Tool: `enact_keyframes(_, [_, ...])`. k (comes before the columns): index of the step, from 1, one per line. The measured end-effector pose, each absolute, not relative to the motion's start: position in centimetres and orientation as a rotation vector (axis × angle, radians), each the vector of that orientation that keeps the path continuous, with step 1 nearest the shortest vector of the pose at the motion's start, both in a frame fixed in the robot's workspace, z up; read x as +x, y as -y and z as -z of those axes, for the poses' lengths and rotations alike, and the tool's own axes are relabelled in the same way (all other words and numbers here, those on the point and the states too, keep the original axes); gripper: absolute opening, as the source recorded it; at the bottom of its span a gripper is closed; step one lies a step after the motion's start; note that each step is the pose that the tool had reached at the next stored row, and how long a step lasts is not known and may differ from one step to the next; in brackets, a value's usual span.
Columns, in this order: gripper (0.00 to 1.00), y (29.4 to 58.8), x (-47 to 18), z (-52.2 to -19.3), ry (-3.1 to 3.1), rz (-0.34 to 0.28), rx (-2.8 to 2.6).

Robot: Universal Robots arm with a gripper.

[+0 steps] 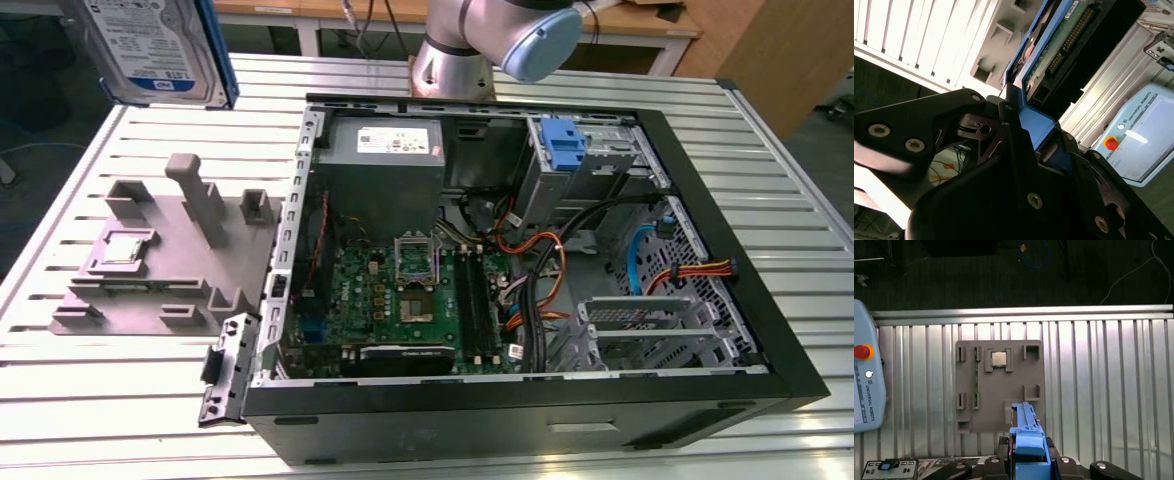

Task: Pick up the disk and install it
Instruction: 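Pick up the disk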

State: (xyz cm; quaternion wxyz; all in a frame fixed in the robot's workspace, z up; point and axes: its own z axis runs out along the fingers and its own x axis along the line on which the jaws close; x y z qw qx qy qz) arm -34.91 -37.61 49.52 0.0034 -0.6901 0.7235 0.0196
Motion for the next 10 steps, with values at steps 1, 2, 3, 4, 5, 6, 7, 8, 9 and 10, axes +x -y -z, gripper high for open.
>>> enact_keyframes(1, [0.37,37.6,-34.6,-49.5,-2.268,-0.061,-2.163])
enact_keyframes(2, [0.37,37.6,-34.4,-49.5,-2.268,-0.062,-2.163])
enact_keyframes(3, [0.37,37.6,-34.2,-49.5,-2.268,-0.061,-2.163])
enact_keyframes(4, [0.37,37.6,-34.0,-49.5,-2.268,-0.061,-2.163])
enact_keyframes(5, [0.37,37.6,-33.8,-49.5,-2.268,-0.061,-2.163])
enact_keyframes(6, [0.37,37.6,-33.8,-49.5,-2.268,-0.061,-2.163])
enact_keyframes(7, [0.37,37.6,-33.8,-49.5,-2.268,-0.061,-2.163])
enact_keyframes(8, [0.37,37.6,-33.8,-49.5,-2.268,-0.061,-2.163])
enact_keyframes(9, [0.37,37.6,-33.6,-49.5,-2.268,-0.061,-2.163])
enact_keyframes(10, [0.37,37.6,-33.5,-49.5,-2.268,-0.061,-2.163])
